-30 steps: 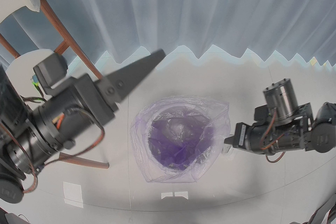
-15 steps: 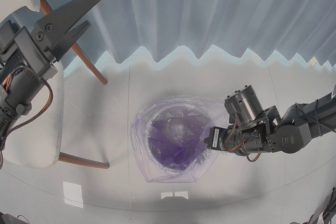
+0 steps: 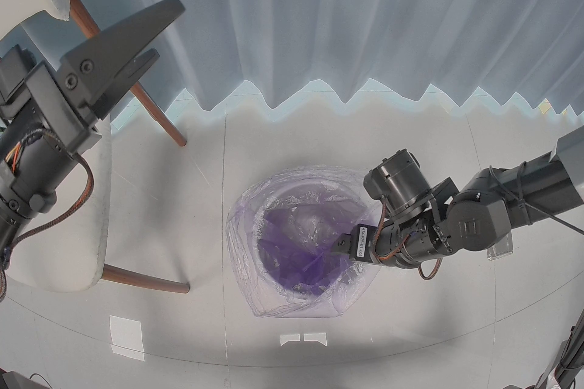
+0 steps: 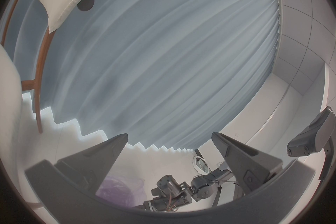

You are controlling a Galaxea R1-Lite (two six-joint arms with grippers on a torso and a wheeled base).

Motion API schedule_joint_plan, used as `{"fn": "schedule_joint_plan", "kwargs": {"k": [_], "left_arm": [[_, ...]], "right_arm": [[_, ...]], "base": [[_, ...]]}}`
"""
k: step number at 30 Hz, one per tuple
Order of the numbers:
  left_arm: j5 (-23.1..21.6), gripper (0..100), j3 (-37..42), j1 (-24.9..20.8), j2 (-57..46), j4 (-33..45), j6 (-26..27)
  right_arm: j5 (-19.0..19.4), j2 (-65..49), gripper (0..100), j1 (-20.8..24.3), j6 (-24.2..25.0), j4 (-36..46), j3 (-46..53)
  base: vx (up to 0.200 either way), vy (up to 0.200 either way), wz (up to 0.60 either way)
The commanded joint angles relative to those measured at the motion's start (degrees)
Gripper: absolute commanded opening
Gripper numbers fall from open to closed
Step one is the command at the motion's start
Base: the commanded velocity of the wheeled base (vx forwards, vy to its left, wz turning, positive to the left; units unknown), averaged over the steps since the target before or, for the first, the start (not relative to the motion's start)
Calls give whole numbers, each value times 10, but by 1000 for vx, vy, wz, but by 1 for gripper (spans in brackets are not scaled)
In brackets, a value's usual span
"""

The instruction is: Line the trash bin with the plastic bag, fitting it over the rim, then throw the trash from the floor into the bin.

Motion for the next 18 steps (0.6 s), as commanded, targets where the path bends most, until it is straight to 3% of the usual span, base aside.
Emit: {"fn": "schedule_joint_plan", "kwargs": {"k": [1,4,5,18], "left_arm": [[0,100,5,-4,0,0,1],[0,100,5,-4,1,0,1],[0,100,5,-4,1,0,1],[0,100,6,-5,0,0,1]], "right_arm": [[0,39,100,-2,-2,4,-38],[-1,54,100,-5,-2,12,-53],[0,57,0,-7,-2,16,-56],[0,20,0,-20,1,44,-24]], "base": [[0,0,0],[0,0,0],[0,0,0],[0,0,0]]}}
